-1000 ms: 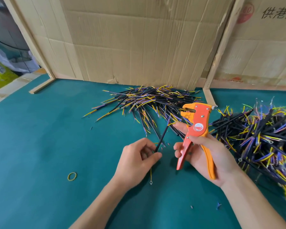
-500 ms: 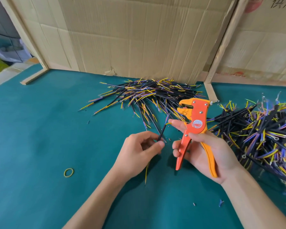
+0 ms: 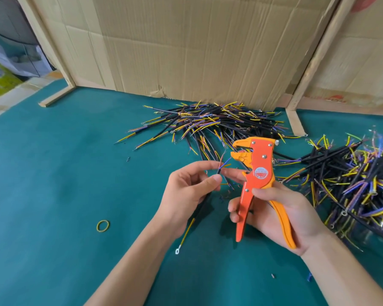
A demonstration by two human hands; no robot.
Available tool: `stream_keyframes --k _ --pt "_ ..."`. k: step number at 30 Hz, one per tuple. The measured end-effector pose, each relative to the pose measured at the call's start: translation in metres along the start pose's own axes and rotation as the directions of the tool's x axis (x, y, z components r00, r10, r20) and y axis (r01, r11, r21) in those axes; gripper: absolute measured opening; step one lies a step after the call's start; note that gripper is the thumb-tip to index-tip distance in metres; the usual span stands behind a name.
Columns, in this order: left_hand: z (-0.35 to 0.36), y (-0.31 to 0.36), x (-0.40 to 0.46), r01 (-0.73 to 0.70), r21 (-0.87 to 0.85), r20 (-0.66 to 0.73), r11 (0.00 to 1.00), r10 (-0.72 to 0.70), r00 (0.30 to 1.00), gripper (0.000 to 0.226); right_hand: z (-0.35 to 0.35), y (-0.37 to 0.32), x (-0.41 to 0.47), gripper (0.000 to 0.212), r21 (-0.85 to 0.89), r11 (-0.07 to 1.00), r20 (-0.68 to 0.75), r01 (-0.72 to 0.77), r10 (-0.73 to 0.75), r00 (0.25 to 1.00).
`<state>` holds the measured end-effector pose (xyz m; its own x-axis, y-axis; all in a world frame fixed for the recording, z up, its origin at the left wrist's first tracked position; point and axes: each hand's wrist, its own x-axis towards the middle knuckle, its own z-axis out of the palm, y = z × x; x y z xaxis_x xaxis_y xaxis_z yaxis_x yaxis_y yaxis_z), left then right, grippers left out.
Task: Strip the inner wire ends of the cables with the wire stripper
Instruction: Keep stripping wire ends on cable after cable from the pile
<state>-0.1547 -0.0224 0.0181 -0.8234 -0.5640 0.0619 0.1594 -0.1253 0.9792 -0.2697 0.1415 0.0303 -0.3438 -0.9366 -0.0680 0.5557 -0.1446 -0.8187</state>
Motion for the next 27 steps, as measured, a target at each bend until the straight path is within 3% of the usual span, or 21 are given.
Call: stream_keyframes --k 7,12,27 --pt "-0.0057 0.0015 0.0028 -0.007 -0.015 -0.002 1.000 0.007 1.000 0.023 0.0018 0.0006 -0.0007 0.051 0.028 0.996 -0.085 -0.079 0.082 0.993" --pt "-0.0052 0.0010 0.0029 -0.028 0.024 -0.019 0.999 0.029 0.999 0.024 0.0048 0.0009 -0.0030 0.056 0.030 0.989 -0.041 -0.142 0.143 0.989" --pt "-0.0026 -0.0018 0.0032 -0.038 0.078 -0.076 0.996 0.044 0.996 0.026 0.0071 -0.0013 -0.0040 0.038 -0.066 0.979 0.008 -0.195 0.196 0.981"
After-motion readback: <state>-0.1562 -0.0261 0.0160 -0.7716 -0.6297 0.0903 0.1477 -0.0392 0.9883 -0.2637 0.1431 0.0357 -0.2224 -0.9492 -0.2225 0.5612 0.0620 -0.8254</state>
